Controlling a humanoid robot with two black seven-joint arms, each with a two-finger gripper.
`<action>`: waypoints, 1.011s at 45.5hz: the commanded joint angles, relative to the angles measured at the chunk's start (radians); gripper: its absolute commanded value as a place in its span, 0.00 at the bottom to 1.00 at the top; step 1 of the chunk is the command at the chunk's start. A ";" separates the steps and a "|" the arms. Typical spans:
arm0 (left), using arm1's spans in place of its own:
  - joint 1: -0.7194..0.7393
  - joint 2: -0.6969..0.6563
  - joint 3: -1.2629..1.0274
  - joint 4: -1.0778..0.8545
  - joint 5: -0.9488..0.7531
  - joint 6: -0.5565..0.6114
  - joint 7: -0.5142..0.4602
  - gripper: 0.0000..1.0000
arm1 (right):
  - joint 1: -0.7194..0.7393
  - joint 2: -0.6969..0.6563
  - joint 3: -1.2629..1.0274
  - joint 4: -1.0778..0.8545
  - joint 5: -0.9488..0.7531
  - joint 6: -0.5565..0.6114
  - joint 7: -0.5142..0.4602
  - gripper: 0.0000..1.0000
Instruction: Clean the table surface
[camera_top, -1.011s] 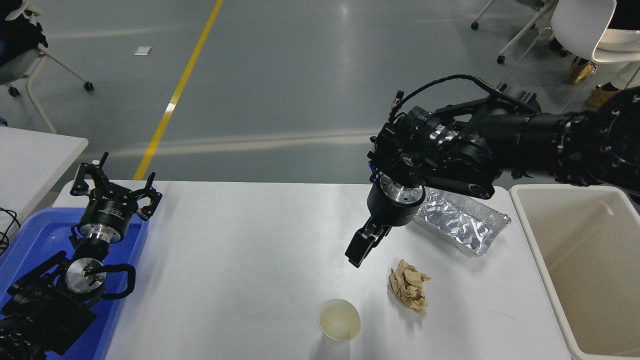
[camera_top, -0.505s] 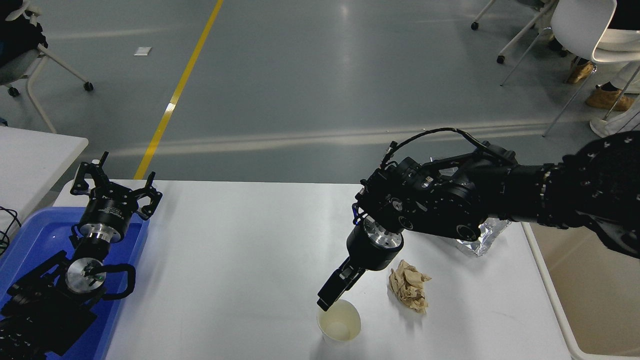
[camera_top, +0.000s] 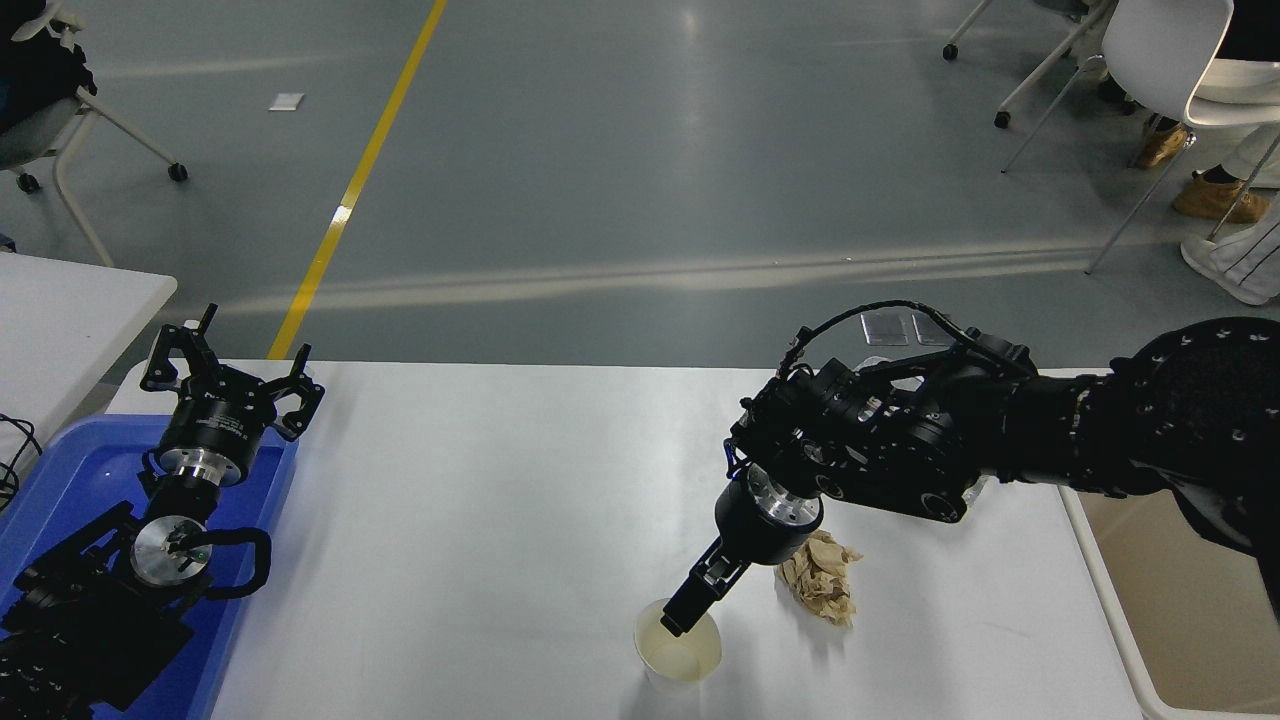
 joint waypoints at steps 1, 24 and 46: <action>0.000 0.000 0.000 -0.001 0.000 0.000 0.000 1.00 | -0.020 0.000 -0.019 -0.028 -0.009 -0.002 0.007 0.98; 0.000 0.000 0.000 -0.001 0.000 0.000 0.000 1.00 | -0.066 0.000 -0.016 -0.054 -0.014 -0.007 0.041 0.94; 0.000 0.000 0.000 0.001 0.000 0.000 0.000 1.00 | -0.077 0.000 -0.020 -0.083 -0.015 -0.039 0.073 0.75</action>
